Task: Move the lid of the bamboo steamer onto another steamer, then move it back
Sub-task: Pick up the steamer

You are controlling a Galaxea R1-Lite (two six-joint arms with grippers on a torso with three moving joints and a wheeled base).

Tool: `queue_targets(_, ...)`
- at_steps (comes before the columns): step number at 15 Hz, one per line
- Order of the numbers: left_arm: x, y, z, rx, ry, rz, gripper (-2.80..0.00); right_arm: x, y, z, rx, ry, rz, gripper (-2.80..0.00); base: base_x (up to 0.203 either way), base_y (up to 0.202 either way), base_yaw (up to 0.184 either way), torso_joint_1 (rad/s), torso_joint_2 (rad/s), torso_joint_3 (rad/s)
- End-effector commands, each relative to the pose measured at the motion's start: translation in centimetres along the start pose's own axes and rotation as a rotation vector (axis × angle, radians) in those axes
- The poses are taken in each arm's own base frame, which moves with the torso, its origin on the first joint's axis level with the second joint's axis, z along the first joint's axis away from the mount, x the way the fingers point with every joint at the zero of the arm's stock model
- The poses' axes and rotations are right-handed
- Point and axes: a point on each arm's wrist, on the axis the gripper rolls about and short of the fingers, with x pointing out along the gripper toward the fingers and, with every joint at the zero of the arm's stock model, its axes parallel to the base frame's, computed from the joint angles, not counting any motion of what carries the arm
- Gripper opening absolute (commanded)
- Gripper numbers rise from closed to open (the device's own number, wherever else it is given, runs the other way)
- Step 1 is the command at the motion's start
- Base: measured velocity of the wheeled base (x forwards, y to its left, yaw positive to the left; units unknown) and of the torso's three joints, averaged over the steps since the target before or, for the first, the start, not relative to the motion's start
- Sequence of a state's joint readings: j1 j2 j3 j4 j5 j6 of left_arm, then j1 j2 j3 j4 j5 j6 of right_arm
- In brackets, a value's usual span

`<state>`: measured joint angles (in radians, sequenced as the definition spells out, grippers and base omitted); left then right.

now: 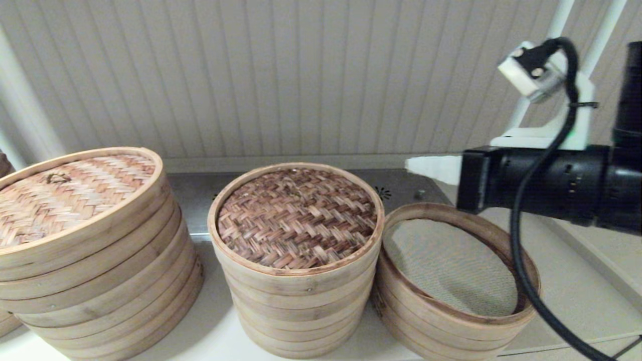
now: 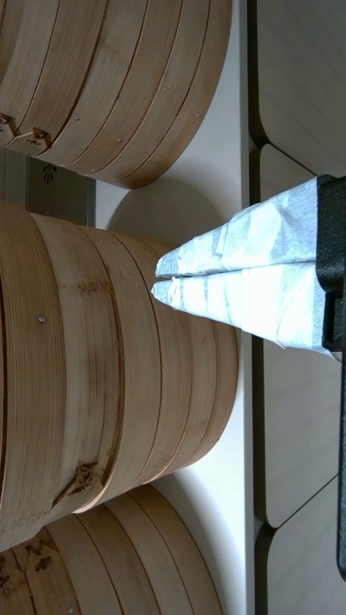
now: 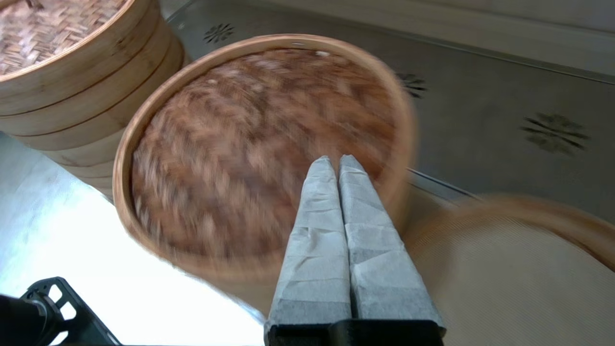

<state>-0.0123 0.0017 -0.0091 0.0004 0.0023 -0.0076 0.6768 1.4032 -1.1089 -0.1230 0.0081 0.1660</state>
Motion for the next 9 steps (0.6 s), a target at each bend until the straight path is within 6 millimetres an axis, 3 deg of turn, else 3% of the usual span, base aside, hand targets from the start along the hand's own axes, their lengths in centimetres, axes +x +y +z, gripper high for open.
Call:
queue_targets(1,0.0,0.0,0.0,0.0,0.001,0.001,-2.8,5.4,1.4,-1.3,-0.013,0.08,0.032,-2.8,0.0,0.0,0.0,0.0,0.0,0.0)
queue_targets(3,0.0,0.0,0.0,0.0,-0.001,0.001,-2.8,7.4,2.4,-1.3,-0.019,0.088,0.054,-2.8,0.0,0.0,0.0,0.0,0.0,0.0)
queue_targets(4,0.0,0.0,0.0,0.0,-0.001,-0.001,-2.8,8.2,2.8,-1.6,-0.022,0.096,0.064,0.0,0.0,0.0,0.0,0.0,0.0,0.0)
queue_targets(9,0.0,0.0,0.0,0.0,0.001,0.001,-2.8,12.0,4.0,-2.3,-0.035,0.122,0.081,0.0,0.0,0.0,0.0,0.0,0.0,0.0)
